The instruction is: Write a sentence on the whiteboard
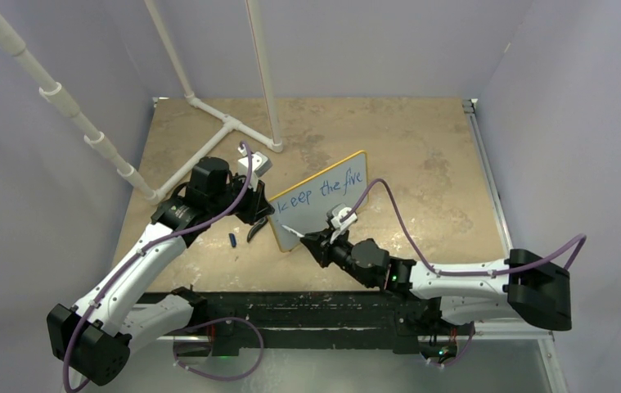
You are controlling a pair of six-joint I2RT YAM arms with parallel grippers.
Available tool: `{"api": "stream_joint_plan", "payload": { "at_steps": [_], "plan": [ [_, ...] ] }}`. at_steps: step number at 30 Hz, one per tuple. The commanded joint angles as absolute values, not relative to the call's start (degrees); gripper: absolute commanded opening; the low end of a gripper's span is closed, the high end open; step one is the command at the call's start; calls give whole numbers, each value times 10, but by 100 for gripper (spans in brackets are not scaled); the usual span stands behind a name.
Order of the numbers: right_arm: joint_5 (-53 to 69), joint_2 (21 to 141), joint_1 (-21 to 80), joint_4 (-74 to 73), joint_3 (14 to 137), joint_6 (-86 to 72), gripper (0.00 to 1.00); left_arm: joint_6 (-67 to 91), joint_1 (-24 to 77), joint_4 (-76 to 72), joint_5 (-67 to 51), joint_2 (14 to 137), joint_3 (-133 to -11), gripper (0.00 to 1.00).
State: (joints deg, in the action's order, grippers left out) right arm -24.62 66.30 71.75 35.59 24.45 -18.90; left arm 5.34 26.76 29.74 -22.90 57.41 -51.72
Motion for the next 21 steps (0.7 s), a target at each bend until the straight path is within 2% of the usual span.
{"api": "stream_joint_plan", "payload": {
  "at_steps": [1, 21],
  "plan": [
    [-290, 669, 722, 358, 250, -205, 0, 49, 269, 283, -214, 563, -520, 0],
    [-256, 700, 722, 371, 259, -181, 0, 48, 270, 283, -215, 562, -521, 0]
  ]
}}
